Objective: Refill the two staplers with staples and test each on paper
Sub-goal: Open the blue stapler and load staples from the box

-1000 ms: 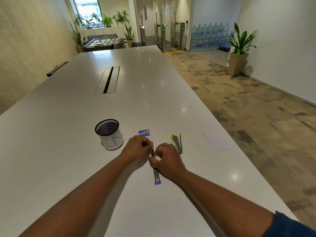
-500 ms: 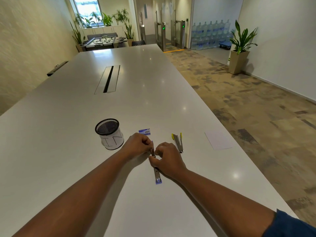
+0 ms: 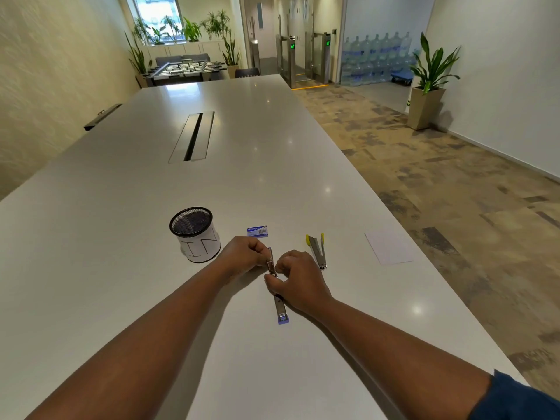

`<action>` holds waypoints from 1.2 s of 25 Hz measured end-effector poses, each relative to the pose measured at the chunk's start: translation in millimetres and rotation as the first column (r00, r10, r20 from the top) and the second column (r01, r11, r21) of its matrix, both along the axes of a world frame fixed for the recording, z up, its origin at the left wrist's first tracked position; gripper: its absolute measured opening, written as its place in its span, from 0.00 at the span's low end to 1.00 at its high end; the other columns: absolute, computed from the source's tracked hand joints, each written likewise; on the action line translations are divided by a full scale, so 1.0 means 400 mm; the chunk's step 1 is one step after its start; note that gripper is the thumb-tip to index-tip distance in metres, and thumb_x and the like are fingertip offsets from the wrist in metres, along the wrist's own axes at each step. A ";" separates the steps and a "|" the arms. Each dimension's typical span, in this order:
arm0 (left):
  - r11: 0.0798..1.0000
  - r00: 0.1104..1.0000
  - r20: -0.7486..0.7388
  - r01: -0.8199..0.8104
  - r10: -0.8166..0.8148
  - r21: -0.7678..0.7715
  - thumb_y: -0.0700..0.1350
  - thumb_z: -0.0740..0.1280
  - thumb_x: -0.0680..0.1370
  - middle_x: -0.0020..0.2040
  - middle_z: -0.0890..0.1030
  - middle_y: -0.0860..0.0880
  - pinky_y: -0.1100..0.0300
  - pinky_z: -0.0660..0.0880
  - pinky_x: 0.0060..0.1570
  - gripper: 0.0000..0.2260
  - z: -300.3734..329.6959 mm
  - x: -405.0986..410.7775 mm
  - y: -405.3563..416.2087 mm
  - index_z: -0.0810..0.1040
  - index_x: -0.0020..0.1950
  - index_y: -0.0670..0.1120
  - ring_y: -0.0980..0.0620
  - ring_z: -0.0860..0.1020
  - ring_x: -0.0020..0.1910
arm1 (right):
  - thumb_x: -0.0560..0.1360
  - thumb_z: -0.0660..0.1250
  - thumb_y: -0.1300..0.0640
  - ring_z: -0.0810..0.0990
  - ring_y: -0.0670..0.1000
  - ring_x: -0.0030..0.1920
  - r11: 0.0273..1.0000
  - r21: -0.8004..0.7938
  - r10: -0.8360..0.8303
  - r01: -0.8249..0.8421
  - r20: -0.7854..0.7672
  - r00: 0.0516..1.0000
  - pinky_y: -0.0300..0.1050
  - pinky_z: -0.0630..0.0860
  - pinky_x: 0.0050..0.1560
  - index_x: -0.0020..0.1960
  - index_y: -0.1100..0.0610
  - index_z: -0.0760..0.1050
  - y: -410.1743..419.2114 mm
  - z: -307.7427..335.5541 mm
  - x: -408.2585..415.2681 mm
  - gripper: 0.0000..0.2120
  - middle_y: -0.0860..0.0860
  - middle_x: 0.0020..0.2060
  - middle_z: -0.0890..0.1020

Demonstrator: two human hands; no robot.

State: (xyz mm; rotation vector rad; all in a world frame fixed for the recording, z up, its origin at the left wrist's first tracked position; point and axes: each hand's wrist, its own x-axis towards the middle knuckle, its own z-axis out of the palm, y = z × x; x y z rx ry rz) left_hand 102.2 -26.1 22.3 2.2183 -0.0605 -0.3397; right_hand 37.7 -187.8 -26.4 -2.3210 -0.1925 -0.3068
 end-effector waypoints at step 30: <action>0.956 0.962 -0.155 -0.247 0.223 -0.159 0.34 0.68 0.75 0.29 0.80 0.43 0.65 0.73 0.25 0.05 0.010 0.003 -0.030 0.80 0.40 0.41 0.53 0.74 0.23 | 0.76 0.65 0.52 0.77 0.51 0.50 0.992 -0.090 0.106 -0.093 0.151 0.983 0.45 0.76 0.50 0.62 0.51 0.77 0.009 -0.006 -0.013 0.14 0.48 0.50 0.82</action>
